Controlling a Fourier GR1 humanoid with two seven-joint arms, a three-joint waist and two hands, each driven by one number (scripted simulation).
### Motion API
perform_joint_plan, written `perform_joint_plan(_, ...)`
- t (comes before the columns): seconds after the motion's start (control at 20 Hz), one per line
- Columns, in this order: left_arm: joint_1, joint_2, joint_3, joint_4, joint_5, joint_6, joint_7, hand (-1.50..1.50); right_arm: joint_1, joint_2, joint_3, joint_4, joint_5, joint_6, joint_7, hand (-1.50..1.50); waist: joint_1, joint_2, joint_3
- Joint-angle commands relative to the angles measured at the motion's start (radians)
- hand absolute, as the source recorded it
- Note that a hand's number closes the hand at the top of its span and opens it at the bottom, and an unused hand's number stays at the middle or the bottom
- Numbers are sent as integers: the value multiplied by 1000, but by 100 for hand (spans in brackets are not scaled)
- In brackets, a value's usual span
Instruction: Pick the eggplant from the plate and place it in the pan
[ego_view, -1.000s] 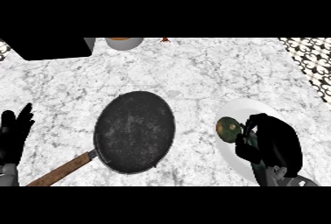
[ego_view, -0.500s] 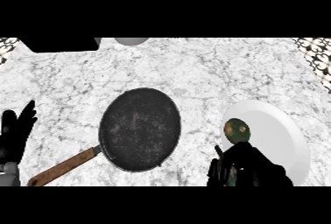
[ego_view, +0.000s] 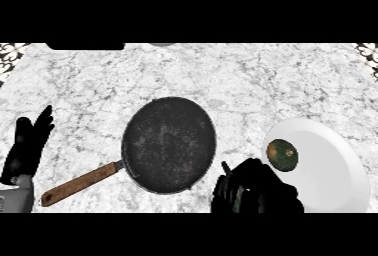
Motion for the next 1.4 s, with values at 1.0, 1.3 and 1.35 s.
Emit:
perform_joint_plan(1.0,-98,-11,-31,24,-21,-13,8,0,-363,32,-312,820,-578,-732,-50,-150,80,26,5)
perform_joint_plan(1.3,-110,-49,-62,12,-35,1,21,0,-447,32,-274,1054,-752,-945,-185,-150,90,26,5)
perform_joint_plan(1.35,-106,-50,-65,28,-46,7,1,0,-496,32,-295,1088,-776,-949,-205,-150,103,32,5)
